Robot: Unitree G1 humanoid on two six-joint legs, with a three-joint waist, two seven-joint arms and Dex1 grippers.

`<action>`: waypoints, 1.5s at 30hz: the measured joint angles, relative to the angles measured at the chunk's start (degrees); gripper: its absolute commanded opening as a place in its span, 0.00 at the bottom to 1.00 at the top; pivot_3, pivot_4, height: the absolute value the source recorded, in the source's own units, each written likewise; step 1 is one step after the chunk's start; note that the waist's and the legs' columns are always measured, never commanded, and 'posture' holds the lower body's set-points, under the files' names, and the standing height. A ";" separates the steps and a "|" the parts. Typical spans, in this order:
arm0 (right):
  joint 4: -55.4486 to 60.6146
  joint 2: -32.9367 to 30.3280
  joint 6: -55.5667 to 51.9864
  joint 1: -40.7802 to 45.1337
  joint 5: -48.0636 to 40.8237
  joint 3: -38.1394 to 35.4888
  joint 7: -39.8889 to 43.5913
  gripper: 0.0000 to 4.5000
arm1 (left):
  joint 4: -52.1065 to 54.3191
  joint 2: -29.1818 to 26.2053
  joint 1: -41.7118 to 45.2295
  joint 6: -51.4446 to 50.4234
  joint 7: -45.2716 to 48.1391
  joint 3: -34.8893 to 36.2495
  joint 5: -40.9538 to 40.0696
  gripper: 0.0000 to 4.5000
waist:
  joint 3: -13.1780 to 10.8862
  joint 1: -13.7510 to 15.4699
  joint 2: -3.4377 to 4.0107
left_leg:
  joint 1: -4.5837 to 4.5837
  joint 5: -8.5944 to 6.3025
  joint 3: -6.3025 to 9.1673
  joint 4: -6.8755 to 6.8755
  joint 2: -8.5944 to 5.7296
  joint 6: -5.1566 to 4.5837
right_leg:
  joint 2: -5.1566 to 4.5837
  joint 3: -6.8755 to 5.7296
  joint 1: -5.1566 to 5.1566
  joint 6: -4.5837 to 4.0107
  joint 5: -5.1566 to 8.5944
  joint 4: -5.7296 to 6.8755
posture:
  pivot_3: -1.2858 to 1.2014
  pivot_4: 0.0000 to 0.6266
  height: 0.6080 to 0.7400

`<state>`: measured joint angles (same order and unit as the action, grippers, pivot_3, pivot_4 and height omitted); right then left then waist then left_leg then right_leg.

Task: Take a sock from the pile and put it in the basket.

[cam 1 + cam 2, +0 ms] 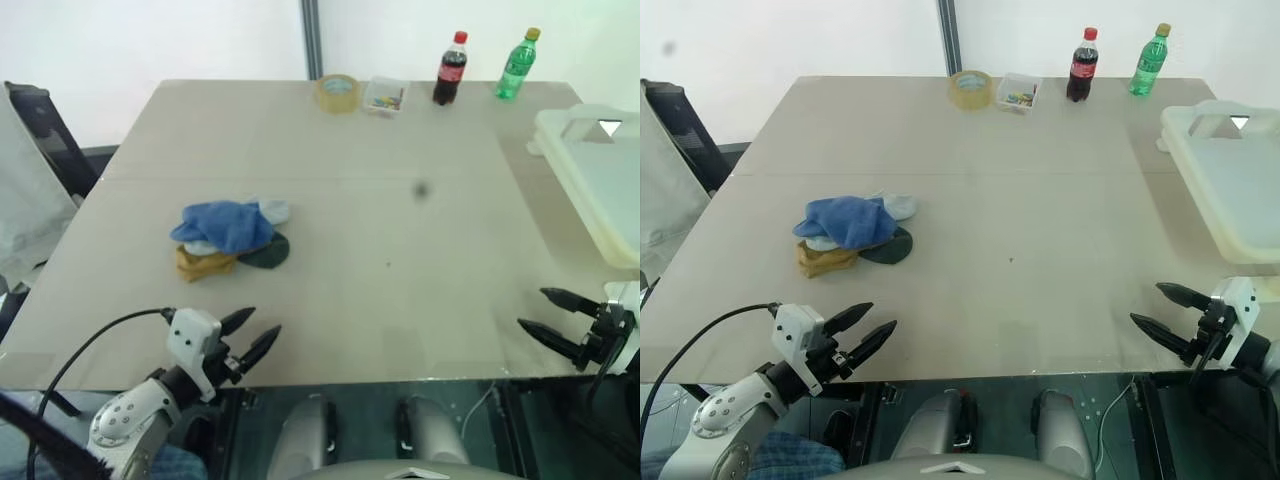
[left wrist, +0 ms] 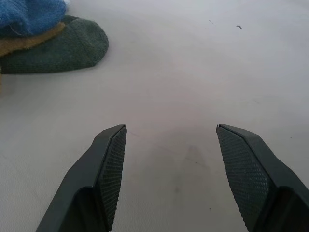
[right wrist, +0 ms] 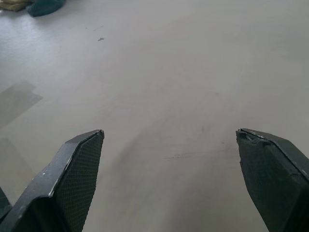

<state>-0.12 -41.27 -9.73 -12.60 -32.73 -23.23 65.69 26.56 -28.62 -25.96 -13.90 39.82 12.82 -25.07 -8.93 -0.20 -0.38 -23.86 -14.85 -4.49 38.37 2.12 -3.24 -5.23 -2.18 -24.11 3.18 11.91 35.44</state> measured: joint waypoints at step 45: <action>23.43 -0.10 -6.46 4.77 -9.47 2.97 -0.66 0.99 | -8.76 0.05 27.52 -2.57 -18.18 -4.54 21.69 0.71 | -0.04 1.14 -0.12 | 0.03 0.16 -0.05 0.09 0.00 -0.26 | 0.22 0.06 0.11 -0.21 -0.15 0.14 | 0.52 0.24 1.00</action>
<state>23.30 -41.38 -16.19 -7.83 -42.20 -20.26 65.03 17.80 -28.57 1.57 -16.46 21.64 8.28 -3.38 -8.97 0.94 -0.50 -23.82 -14.69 -4.53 38.47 2.13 -3.50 -5.01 -2.12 -24.01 2.97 11.77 35.58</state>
